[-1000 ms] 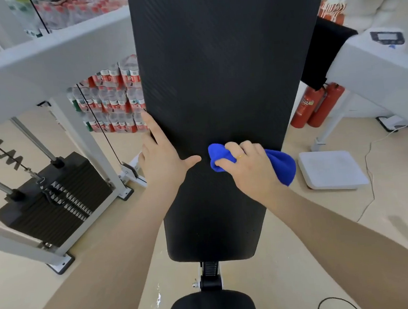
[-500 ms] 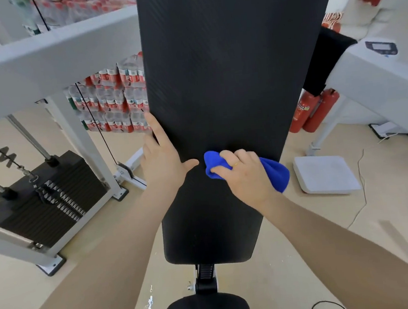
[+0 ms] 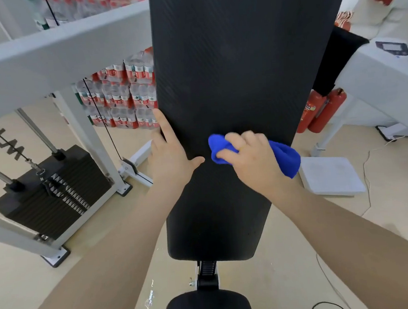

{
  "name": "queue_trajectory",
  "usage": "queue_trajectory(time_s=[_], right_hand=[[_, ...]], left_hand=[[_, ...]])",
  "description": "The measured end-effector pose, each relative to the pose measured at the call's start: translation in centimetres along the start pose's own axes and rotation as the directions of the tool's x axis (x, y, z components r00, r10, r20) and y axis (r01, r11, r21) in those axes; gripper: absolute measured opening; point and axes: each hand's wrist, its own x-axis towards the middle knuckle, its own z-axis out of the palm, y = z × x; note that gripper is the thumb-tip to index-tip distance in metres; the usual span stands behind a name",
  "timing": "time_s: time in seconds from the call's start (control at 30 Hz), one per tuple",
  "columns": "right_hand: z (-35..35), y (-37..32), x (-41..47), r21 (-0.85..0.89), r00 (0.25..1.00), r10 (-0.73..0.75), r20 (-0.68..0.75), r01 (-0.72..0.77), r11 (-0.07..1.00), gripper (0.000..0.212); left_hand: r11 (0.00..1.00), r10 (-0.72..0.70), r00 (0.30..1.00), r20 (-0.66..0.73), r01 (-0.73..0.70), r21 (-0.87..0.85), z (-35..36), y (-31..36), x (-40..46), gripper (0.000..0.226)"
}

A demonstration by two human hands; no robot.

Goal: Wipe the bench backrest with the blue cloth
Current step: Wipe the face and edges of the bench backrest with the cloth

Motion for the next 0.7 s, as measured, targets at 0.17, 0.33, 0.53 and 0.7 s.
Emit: queue_trajectory(time_s=[0.17,0.33,0.53,0.7], right_hand=[[-4.2,1.7,5.2,0.077,0.977,0.115,-0.179,-0.103,0.992,0.027],[-4.1,1.7,9.5,0.028,0.935,0.168,-0.312,-0.167,0.985,0.020],[-0.7,-0.2,4.9,-0.013,0.990,-0.023,-0.140,0.021,1.000,0.031],[-1.3,-1.0,3.5,0.043,0.998,-0.036,-0.053,0.038,0.998,0.038]], left_hand=[[0.990,-0.007,0.995,0.102,0.021,-0.141,-0.6,-0.1,0.5,0.119],[0.955,0.030,0.997,0.070,-0.008,-0.295,-1.2,-0.7,1.1,0.092],[0.959,0.065,0.997,0.029,-0.055,-0.277,-0.9,-1.6,0.8,0.089],[0.961,0.047,0.998,0.038,-0.034,-0.275,-1.1,-1.7,0.6,0.087]])
